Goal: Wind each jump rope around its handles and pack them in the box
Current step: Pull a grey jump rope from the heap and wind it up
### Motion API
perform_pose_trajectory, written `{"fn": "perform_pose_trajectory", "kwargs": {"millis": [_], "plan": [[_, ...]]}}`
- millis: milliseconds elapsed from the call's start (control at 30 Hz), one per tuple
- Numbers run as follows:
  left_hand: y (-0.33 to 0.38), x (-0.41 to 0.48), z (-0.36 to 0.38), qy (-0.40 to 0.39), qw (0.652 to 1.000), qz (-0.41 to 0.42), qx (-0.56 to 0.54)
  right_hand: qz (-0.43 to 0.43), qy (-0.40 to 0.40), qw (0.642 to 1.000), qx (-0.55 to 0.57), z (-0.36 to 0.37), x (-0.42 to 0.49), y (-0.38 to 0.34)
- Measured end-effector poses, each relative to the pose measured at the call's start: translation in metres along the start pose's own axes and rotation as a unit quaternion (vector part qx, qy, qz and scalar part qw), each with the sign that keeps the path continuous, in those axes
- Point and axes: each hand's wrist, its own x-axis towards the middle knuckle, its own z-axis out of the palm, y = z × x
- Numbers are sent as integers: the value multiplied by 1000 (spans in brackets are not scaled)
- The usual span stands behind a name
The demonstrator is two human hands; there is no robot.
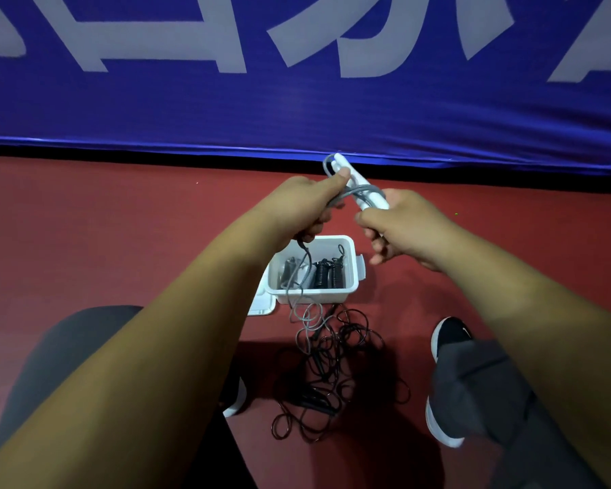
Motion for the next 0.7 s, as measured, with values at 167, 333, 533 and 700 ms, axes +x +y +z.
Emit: {"fn": "perform_pose_trajectory", "kwargs": {"millis": [167, 333, 533, 700], "plan": [[5, -12, -1, -125, 987, 88, 43, 3, -8, 1000, 9, -6, 7, 4], [10, -22, -6, -181, 976, 117, 34, 10, -51, 997, 59, 2, 1, -2], [6, -18, -21, -145, 977, 121, 104, 27, -41, 984, 171, 5, 4, -3], [-4, -12, -29, -109, 972, 110, 176, 38, -109, 965, 234, 1, -3, -5]]}}
